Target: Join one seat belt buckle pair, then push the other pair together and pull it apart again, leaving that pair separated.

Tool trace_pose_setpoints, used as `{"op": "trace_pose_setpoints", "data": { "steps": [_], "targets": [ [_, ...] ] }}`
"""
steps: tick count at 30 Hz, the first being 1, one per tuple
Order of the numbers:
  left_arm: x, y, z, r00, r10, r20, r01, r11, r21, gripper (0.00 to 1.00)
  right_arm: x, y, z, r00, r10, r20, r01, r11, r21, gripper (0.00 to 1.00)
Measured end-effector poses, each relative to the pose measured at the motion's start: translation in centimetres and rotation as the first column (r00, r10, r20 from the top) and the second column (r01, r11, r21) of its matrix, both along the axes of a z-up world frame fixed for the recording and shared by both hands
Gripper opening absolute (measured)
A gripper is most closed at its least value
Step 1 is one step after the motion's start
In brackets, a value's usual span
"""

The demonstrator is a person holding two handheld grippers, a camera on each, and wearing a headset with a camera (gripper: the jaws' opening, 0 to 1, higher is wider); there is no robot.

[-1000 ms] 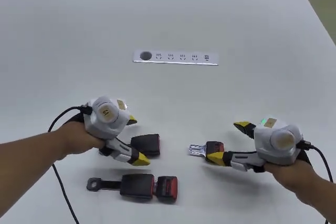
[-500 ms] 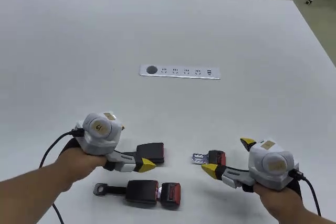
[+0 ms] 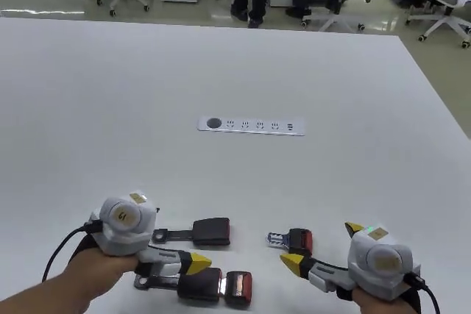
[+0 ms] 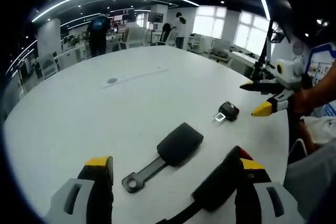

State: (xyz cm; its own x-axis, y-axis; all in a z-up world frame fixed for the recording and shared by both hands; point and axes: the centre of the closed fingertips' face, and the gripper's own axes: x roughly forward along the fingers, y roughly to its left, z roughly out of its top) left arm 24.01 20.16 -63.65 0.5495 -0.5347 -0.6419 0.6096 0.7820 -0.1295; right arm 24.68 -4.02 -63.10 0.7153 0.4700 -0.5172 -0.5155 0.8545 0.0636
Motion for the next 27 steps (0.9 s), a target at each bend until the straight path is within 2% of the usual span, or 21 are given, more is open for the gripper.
{"op": "trace_pose_setpoints", "data": {
  "steps": [3,7,11,17,19,24,27],
  "targets": [
    [-0.9,0.6,0.5,1.0,0.029,0.006,-0.029,1.0,-0.012,1.0,-1.0,-0.1,0.0,1.0,-0.014,-0.012,0.014,1.0,0.001,0.97],
    [-2.2,1.0,1.4,0.998,0.054,0.016,-0.053,0.998,-0.026,1.0,-1.8,-0.2,0.5,1.0,-0.018,0.006,0.018,1.0,-0.003,0.98],
    [-3.2,2.1,1.3,0.996,0.084,0.018,-0.083,0.996,-0.044,1.0,-2.6,-0.5,0.9,0.999,-0.026,0.023,0.026,1.0,-0.009,0.98],
    [-5.6,2.2,1.5,0.994,0.104,0.024,-0.102,0.993,-0.053,1.0,-4.1,-0.7,1.1,0.999,-0.038,0.032,0.039,0.999,-0.011,0.99],
    [-5.7,3.1,1.6,0.992,0.127,0.023,-0.126,0.99,-0.069,1.0,-4.6,-0.5,1.1,0.999,-0.041,0.029,0.042,0.999,-0.008,1.0],
    [-6.7,3.6,2.0,0.987,0.153,0.037,-0.15,0.985,-0.09,1.0,-6.3,0.3,1.6,0.999,-0.036,0.038,0.036,0.999,-0.003,1.0],
    [-7.3,4.1,2.2,0.984,0.176,0.037,-0.171,0.98,-0.105,1.0,-6.6,0.4,1.7,0.998,-0.037,0.042,0.037,0.999,0.004,1.0]
  ]
}}
